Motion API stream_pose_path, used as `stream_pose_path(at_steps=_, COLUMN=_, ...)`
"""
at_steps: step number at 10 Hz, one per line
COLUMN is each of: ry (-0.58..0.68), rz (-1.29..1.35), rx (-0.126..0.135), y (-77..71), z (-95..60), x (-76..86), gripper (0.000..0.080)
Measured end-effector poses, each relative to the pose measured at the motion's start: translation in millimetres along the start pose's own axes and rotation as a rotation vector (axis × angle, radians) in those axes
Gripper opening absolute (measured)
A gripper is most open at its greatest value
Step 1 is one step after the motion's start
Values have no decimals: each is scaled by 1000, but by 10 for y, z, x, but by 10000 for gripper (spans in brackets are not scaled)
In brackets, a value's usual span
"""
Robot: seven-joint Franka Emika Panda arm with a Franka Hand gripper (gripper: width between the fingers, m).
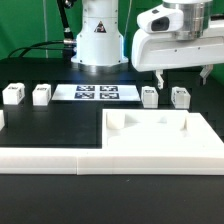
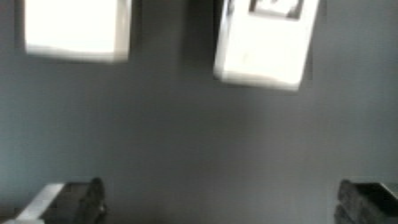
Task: Assemble square table
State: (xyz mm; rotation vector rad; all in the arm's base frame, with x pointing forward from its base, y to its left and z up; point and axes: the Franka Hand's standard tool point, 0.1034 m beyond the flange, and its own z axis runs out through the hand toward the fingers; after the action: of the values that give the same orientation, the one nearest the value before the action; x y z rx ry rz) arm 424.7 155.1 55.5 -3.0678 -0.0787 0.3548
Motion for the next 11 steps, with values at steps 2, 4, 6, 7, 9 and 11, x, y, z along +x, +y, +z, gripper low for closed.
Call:
stream_pose_path(at_steps=2, ry=-207, rz=44, rx=-10, y=-149, z=82, x=3, gripper=649)
stream_pose_path(at_steps=4, ry=-332, rz=86, rx=20, y=-110, z=154, x=-43, gripper=649)
stream_pose_path(at_steps=6, ry=-434, rz=80, rx=21, y=-113, z=172, x=-19, gripper=649)
stream_pose_path(at_steps=7, ry=-509, rz=90, rx=17, y=-113, z=184, x=-82, gripper=649)
stream_pose_path(at_steps=9, ry=-682, rz=123, rx=9, y=-171, z=334, x=-207, gripper=649)
stream_pose_path(at_steps=11, ry=-721, rz=118, rx=11, y=-181, z=381, x=-185, gripper=649)
